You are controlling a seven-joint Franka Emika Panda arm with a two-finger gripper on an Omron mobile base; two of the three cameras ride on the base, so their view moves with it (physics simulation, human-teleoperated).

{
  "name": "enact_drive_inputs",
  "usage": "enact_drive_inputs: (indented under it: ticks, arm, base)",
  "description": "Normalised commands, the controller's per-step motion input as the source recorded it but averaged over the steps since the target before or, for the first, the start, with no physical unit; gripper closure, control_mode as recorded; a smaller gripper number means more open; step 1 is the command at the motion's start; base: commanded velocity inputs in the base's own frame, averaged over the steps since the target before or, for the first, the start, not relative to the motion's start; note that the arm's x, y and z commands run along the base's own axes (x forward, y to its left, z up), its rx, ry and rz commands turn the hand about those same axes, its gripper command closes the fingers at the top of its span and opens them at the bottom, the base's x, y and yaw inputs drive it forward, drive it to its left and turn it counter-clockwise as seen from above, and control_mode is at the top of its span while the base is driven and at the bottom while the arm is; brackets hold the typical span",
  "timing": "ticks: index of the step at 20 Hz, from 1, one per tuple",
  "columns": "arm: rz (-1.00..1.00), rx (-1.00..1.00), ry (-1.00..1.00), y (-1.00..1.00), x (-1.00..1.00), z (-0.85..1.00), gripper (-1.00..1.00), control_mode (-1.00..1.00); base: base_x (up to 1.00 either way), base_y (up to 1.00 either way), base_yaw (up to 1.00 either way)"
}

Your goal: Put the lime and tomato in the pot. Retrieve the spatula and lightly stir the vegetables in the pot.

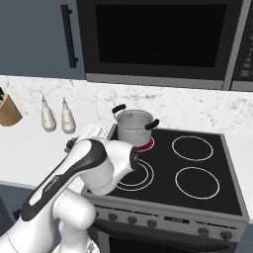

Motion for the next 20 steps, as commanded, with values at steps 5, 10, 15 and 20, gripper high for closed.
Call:
enact_drive_inputs:
  ticks: [5, 10, 15, 20]
  arm:
    - [0.00, 0.00, 0.00, 0.00, 0.00, 0.00, 1.00, 1.00]
    - [0.00, 0.06, -0.14, -0.09, -0.73, 0.86, 1.00, -1.00]
    - [0.00, 0.22, -0.21, -0.61, -0.50, 0.78, 1.00, -1.00]
    - [0.00, 0.28, -0.16, -0.76, 0.00, 0.34, 1.00, -1.00]
  base:
    - [0.25, 0.08, 0.00]
    - [0.00, 0.00, 0.00]
    - [0.00, 0.00, 0.00]
    - [0.00, 0.00, 0.00]
